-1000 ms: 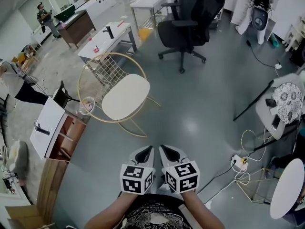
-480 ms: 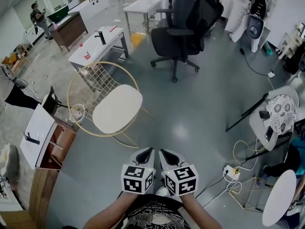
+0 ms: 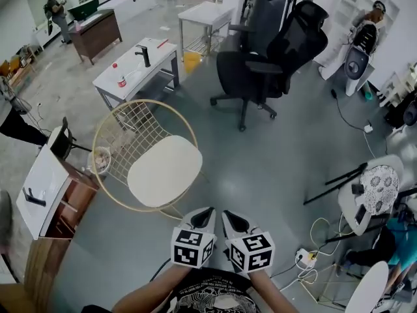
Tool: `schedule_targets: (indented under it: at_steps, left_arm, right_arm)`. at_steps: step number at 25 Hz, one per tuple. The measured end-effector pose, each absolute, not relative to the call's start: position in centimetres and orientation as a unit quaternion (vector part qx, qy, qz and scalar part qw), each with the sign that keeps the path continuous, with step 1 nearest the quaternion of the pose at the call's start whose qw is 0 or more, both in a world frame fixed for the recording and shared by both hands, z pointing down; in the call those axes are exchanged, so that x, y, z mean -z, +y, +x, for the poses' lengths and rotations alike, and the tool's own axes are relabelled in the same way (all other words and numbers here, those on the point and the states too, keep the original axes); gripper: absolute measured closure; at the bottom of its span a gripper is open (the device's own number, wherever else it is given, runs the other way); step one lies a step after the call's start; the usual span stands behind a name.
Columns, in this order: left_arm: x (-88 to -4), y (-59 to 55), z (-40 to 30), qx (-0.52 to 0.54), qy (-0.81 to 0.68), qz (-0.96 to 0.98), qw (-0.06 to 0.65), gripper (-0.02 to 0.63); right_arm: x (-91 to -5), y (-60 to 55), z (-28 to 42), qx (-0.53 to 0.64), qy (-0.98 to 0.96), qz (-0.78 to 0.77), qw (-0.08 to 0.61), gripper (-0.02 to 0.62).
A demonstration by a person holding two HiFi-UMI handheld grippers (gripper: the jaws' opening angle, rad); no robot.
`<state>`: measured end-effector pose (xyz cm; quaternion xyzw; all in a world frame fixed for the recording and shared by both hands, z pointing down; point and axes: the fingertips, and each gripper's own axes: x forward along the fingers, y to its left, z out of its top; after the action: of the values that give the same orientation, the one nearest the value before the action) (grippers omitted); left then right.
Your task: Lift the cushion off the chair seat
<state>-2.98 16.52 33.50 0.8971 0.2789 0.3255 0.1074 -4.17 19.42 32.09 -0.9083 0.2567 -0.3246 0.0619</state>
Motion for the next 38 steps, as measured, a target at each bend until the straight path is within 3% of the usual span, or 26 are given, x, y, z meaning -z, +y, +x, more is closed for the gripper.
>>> schedule_targets:
  at_steps: [22, 38]
  left_arm:
    - [-37.0, 9.5, 8.0, -0.318, 0.175, 0.912, 0.189, 0.614]
    - [-43.2, 8.2, 12.2, -0.249, -0.074, 0.896, 0.36, 0.609]
  right_arm:
    - [-34.7, 10.8, 7.8, 0.355, 0.398, -0.846, -0.024, 0.597]
    - [-39.9, 10.2, 14.7, 0.385, 0.606, -0.691, -0.085, 0.597]
